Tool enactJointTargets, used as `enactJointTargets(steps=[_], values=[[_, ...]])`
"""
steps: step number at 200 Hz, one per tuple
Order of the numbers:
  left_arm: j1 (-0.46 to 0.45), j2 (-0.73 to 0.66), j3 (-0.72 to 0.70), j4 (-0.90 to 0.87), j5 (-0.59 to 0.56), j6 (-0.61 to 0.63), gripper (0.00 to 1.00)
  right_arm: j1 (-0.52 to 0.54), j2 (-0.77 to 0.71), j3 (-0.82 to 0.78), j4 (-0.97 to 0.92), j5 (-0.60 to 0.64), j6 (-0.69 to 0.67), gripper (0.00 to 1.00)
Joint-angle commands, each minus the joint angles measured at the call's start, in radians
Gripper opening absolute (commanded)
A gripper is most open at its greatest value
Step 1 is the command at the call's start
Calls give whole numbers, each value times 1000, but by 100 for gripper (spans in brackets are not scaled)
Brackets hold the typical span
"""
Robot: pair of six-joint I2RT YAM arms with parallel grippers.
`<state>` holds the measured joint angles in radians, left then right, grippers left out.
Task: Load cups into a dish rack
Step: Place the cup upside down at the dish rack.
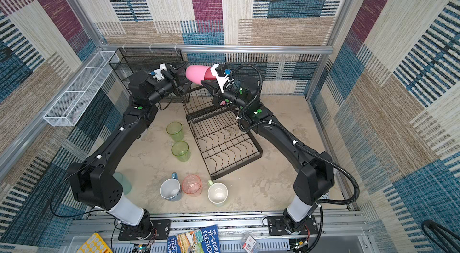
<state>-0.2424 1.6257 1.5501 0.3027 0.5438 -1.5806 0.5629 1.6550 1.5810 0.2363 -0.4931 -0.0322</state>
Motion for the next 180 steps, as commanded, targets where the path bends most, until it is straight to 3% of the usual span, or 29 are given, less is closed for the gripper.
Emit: enactJointTargets(steps=[1,180], values=[[-4,4,7,43,-15,-15,92,1,3,8,54,-19,-14,0],[-56,38,19,78,-52,-38,88,5,37,14,68,-32,-33,0]])
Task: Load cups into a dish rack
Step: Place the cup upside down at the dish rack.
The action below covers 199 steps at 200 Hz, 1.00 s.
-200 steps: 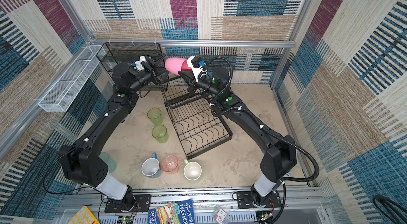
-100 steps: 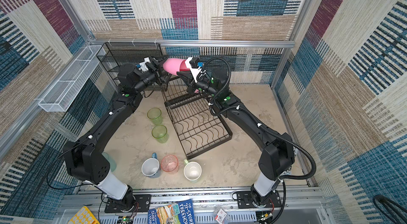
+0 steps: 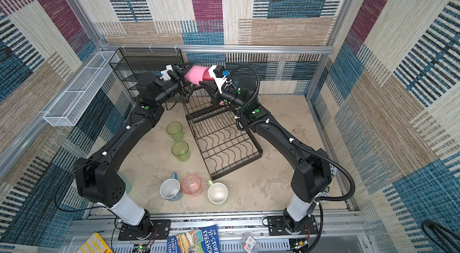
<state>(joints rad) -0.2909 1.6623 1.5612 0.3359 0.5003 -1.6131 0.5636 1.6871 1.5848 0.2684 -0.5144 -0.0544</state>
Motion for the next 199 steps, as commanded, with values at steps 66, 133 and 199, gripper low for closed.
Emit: enactJointTargets(steps=[66,133,199], values=[[-20,21,5,51,-39,-8,84,11,10,10,41,-5,-14,0],[-22,27,5,48,-68,31,73,12,-1,-11,43,7,-1,17],[-19,27,-3,15,-85,120,68,12,-23,-29,23,42,8,58]])
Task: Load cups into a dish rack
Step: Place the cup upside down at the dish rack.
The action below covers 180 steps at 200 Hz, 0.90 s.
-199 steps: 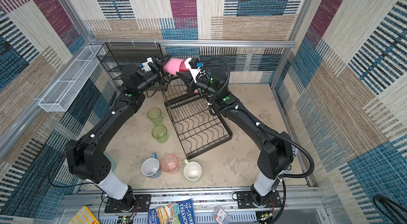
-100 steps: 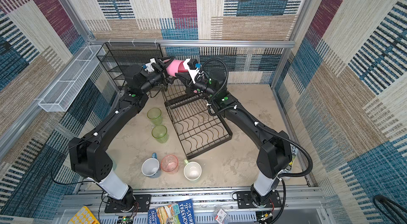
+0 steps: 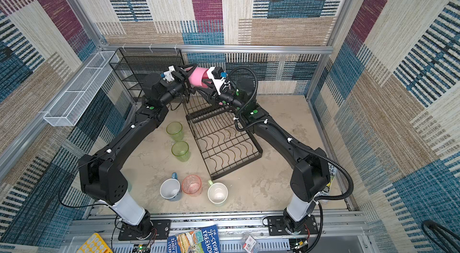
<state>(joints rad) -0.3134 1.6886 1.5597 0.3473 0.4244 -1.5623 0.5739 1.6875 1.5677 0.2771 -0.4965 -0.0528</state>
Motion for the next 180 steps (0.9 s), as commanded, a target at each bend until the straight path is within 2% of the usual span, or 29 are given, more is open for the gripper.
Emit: enactJointTargets(steps=[1,56,101,155,180], values=[[4,1,-1,2,-10,72,68,1,-25,-13,14,26,6,58],[7,-12,50,-165,-6,330,68,-1,-107,-57,-83,194,32,63],[0,-27,112,-367,-56,635,68,-15,-175,-118,-155,340,65,63],[-59,-25,140,-511,-253,1027,66,-33,-236,-215,-175,432,99,63],[-87,-1,151,-529,-332,1145,66,-40,-262,-262,-173,452,110,63]])
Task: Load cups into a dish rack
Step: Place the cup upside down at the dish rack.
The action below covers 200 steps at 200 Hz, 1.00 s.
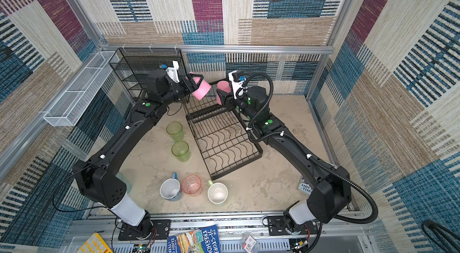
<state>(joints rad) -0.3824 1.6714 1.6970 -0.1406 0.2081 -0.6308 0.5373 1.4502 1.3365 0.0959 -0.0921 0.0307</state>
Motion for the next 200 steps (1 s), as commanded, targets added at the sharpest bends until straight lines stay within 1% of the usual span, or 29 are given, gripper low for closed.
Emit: enactJointTargets(steps=[1,27,58,118,162,184,200], values=[[-20,17,14,-42,-119,216,66,-3,-27,-33,8,48,27,63],[-62,44,36,-61,-216,342,66,-11,-59,-81,11,67,30,63],[-102,58,27,-33,-329,431,66,-23,-95,-130,22,79,31,64],[-116,93,-19,42,-441,503,67,-35,-146,-202,50,84,16,64],[-116,132,-11,88,-482,544,68,-36,-168,-253,68,70,3,65],[-116,144,-15,104,-498,558,68,-37,-194,-295,86,71,-2,67],[-116,146,-35,129,-507,562,69,-36,-213,-322,98,70,-6,67]])
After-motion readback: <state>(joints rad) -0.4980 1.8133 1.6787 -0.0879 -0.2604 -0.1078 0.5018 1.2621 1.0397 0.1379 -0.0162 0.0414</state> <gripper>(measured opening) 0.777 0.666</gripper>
